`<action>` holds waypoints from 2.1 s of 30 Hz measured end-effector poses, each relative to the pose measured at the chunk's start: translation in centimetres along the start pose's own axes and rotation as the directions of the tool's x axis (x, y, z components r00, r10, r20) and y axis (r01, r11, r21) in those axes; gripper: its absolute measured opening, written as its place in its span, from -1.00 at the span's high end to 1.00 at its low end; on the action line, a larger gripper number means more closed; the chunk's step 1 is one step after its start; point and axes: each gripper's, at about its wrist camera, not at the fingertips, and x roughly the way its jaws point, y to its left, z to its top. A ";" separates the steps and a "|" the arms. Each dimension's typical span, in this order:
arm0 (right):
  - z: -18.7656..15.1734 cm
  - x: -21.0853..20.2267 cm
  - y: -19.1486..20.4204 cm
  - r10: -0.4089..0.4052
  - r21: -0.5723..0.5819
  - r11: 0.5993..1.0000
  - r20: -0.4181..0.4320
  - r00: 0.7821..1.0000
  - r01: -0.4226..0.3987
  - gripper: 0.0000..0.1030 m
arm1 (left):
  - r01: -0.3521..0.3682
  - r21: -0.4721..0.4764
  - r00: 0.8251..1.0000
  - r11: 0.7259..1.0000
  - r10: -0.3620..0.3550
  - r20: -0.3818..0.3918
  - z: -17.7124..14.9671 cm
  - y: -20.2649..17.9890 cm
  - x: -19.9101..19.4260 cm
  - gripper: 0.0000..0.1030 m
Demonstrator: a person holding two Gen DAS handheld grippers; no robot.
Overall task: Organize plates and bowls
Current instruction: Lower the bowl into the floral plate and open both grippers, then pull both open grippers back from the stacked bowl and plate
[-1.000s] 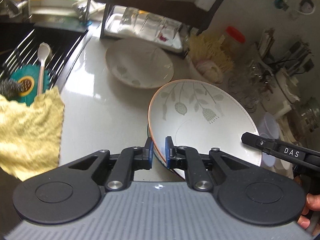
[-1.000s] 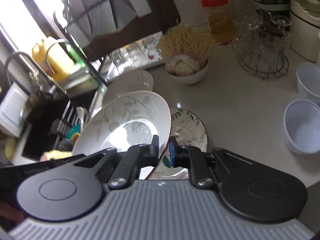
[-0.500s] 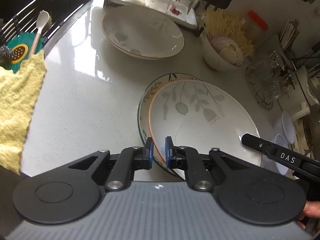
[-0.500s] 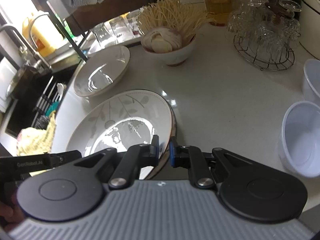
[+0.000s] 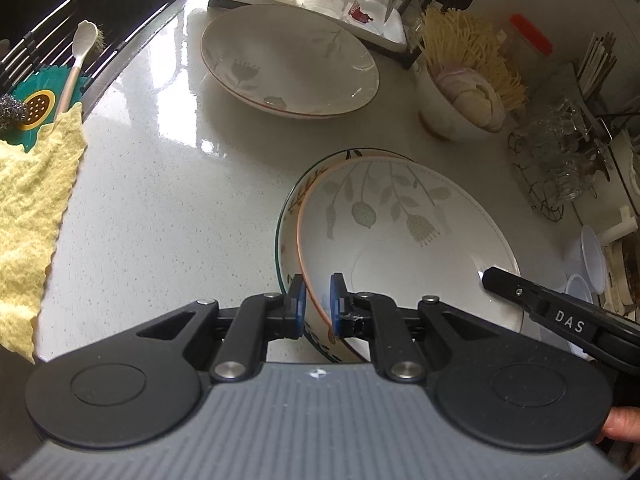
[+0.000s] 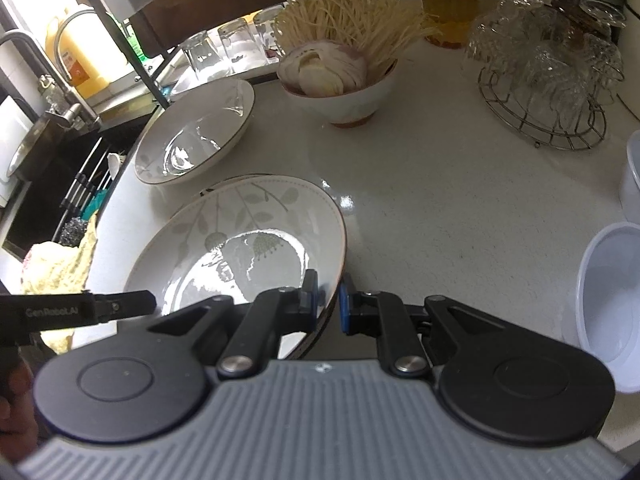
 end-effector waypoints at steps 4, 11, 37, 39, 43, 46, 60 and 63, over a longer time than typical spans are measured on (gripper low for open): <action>-0.2 0.8 -0.3 -0.005 0.030 1.000 -0.023 1.000 0.006 0.67 | 0.012 -0.053 1.000 0.999 -0.013 -0.020 0.2 0.6 0.5 0.73; -0.2 0.5 -0.8 0.001 0.088 0.996 -0.021 1.000 0.001 0.68 | 0.060 -0.162 0.998 0.985 -0.064 -0.020 0.1 2.2 0.1 0.72; 0.2 -12.6 4.2 0.064 0.089 0.992 0.263 0.963 -0.091 0.68 | 0.105 0.120 0.971 0.987 -0.128 0.203 0.8 -1.9 -14.7 0.46; -0.1 -13.8 4.7 0.069 0.082 0.992 0.289 0.955 -0.096 0.68 | 0.110 0.142 0.966 0.984 -0.139 0.217 0.7 -2.4 -16.0 0.45; -0.8 -15.7 5.8 0.076 0.065 0.993 0.332 0.940 -0.104 0.68 | 0.112 0.186 0.958 0.976 -0.156 0.242 -0.2 -3.2 -18.3 0.44; -1.6 -16.8 6.4 0.078 0.050 0.994 0.354 0.932 -0.102 0.68 | 0.114 0.210 0.954 0.971 -0.165 0.249 -0.9 -3.4 -19.5 0.42; -5.1 -20.1 8.3 0.077 0.015 0.996 0.385 0.920 -0.090 0.68 | 0.107 0.259 0.952 0.960 -0.174 0.252 -4.8 -2.5 -22.4 0.34; -6.0 -20.6 8.6 0.070 0.010 0.997 0.382 0.922 -0.080 0.68 | 0.102 0.267 0.955 0.958 -0.169 0.243 -6.0 -2.2 -22.6 0.32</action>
